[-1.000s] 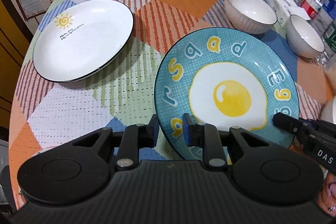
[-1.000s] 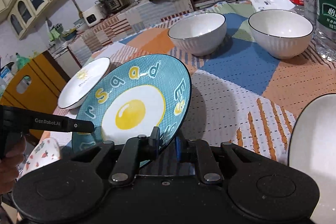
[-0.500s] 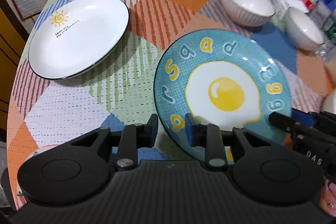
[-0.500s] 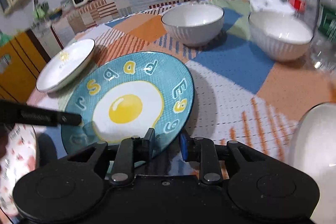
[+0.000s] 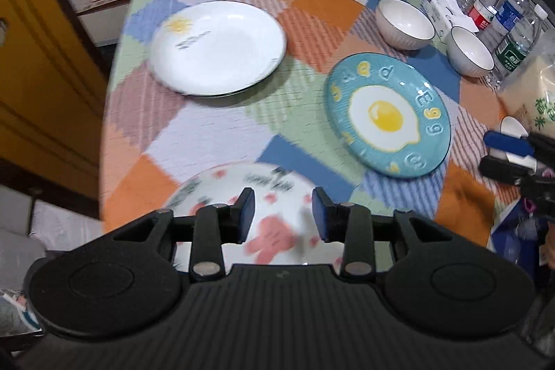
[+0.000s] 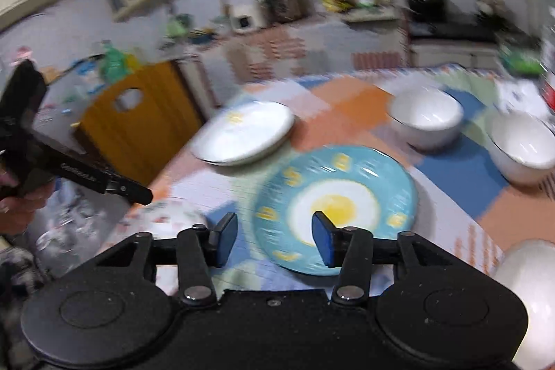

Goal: Organize plates and bowls

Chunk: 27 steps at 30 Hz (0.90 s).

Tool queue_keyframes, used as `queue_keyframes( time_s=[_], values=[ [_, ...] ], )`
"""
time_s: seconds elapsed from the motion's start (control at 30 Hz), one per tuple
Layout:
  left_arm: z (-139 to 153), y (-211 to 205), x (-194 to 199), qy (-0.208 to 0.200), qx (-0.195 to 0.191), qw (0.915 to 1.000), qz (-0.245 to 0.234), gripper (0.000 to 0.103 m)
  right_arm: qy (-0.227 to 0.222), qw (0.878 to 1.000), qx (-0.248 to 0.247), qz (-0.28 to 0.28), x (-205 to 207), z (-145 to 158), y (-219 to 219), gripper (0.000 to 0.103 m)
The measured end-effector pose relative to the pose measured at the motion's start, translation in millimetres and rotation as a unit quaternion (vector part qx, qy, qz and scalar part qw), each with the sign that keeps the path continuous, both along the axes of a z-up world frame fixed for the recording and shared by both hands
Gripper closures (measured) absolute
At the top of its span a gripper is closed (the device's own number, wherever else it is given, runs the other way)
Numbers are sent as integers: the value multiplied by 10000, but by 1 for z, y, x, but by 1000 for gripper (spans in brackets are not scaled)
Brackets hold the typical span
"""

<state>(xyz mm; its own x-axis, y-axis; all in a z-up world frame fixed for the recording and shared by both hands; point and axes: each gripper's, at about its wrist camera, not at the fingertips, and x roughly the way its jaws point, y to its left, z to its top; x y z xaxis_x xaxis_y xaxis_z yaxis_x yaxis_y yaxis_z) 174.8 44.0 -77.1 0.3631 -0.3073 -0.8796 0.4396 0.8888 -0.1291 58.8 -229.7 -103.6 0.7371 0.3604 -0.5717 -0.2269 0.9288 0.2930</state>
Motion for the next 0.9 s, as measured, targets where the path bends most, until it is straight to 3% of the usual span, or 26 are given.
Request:
queue_keyframes(
  time_s=[0.2,0.33,0.43,0.7,0.8,0.9],
  values=[
    [1,45,-15,68,277,9995,-120,53,-585,9939,169,916,-7,13,39,33],
    [-10,60,-22,78,522,9981,-305,45,-880,9923,-36,876,-3,-2,64,28],
    [-22,68,-21,201,474,9980,-366,36,-284,9964,-34,797,15,-21,74,28],
    [-58,76,-8,235,777,9953,-533,37,1175,9869,492,988,42,-60,98,32],
    [-72,81,2,451,767,9950,-452,42,1467,9821,648,991,43,-71,102,40],
    [-87,85,8,754,778,9934,-372,53,1637,9791,742,947,42,-84,103,49]
  ],
)
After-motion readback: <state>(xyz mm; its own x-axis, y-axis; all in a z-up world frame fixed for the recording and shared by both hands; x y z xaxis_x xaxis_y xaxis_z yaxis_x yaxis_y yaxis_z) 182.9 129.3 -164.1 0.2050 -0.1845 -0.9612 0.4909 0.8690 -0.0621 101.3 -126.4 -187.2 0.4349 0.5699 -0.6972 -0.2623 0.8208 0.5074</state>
